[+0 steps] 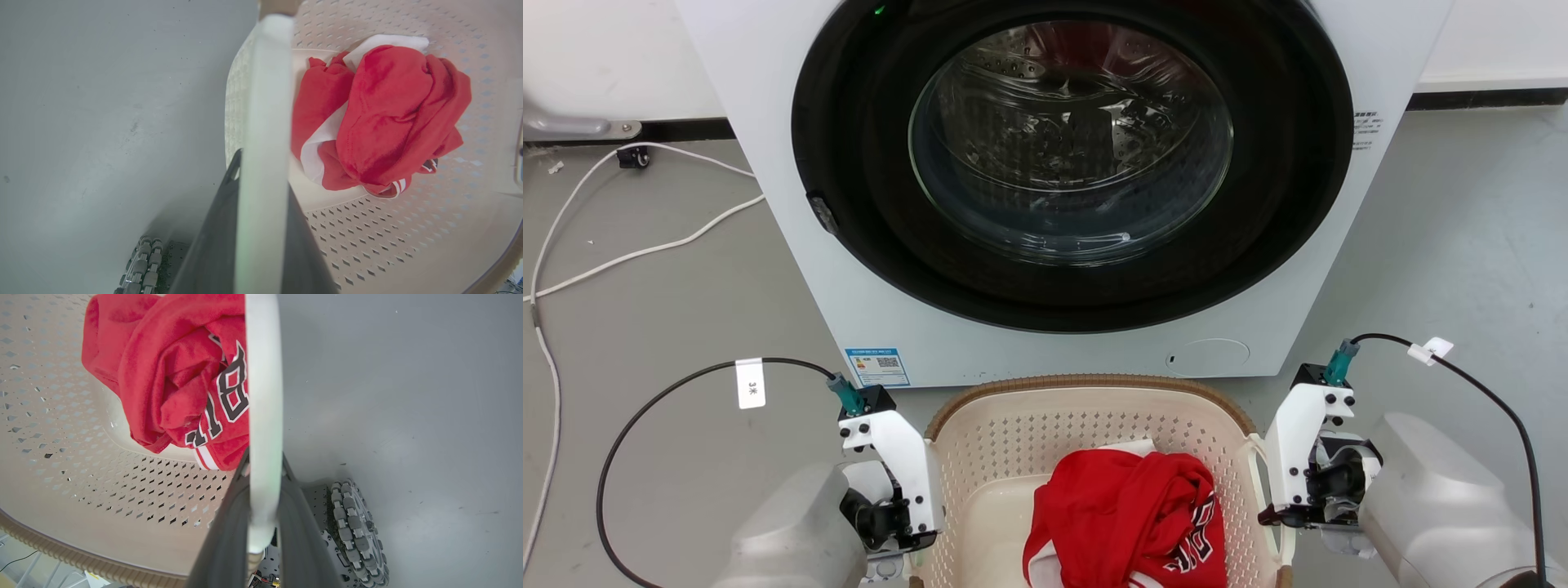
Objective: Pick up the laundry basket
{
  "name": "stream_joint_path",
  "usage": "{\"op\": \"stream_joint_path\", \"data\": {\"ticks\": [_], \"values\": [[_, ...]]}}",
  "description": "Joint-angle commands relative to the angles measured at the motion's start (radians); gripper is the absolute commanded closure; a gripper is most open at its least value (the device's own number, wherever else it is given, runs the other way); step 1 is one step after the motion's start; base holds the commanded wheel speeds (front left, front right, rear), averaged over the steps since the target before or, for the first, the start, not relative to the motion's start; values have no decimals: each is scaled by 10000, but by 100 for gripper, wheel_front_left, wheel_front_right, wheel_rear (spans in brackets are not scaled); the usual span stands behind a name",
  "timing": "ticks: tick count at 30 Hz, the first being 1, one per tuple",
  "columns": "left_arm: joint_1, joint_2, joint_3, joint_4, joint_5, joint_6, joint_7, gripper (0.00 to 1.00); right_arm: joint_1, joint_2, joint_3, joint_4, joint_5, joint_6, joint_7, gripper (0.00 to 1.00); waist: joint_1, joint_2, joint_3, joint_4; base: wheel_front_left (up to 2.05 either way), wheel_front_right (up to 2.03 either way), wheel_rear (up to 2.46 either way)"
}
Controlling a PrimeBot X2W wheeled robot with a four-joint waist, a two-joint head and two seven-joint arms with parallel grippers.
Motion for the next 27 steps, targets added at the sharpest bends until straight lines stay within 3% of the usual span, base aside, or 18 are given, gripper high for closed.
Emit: {"op": "stream_joint_path", "data": {"ticks": [1,27], "values": [[4,-164,34,-124,-83,-138,-87,100,118,220,-41,-53,10,50,72,100,0,-1,0,-1,0,0,0],[42,-184,-203,-68,-419,-139,-206,100,254,360,-961,-53,-810,50,214,100,0,-1,-77,5,0,0,0]]}}
